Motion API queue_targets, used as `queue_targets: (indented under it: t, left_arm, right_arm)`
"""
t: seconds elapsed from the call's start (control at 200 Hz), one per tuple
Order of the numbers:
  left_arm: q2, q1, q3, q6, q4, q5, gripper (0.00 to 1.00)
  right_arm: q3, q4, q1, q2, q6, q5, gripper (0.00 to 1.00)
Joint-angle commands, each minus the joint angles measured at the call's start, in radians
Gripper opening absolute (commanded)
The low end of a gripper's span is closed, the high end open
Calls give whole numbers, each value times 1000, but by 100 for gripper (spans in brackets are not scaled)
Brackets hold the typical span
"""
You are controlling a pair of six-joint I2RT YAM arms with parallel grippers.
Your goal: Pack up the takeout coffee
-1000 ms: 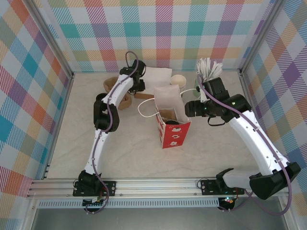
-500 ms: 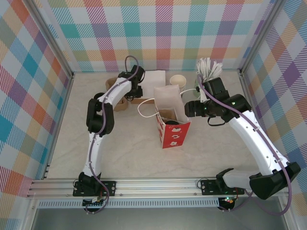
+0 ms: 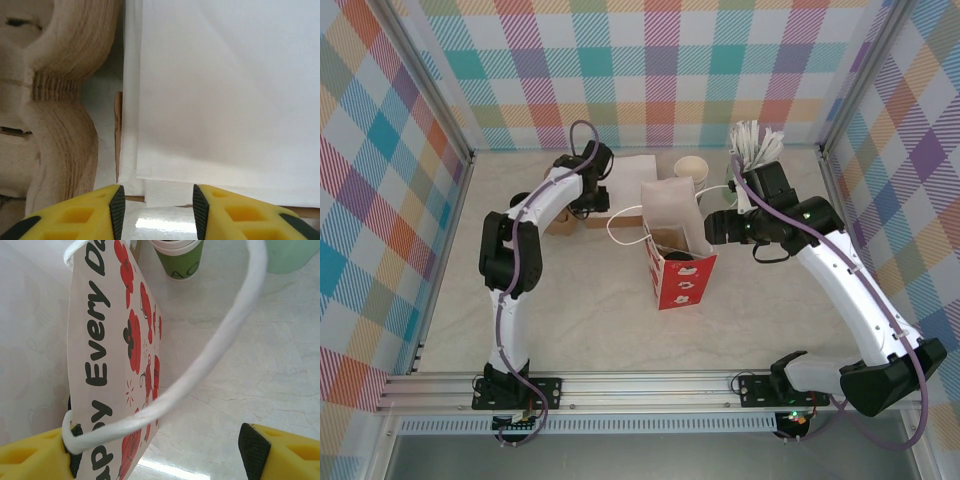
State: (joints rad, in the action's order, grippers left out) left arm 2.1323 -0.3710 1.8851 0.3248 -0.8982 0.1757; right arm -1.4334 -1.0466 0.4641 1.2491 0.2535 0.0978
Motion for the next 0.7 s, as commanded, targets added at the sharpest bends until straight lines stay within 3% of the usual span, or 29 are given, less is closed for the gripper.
queue_targets:
  t: [0.0, 0.415, 0.695]
  left_arm:
    - [-19, -25, 64, -14, -16, -32, 46]
    - [246, -48, 383, -40, -159, 16, 66]
    - [264, -52, 368, -63, -159, -19, 70]
  right_arm:
    - [16, 17, -5, -3, 15, -16, 82]
    - [19, 13, -5, -7, 11, -7, 83]
    - [24, 16, -5, -3, 11, -11, 83]
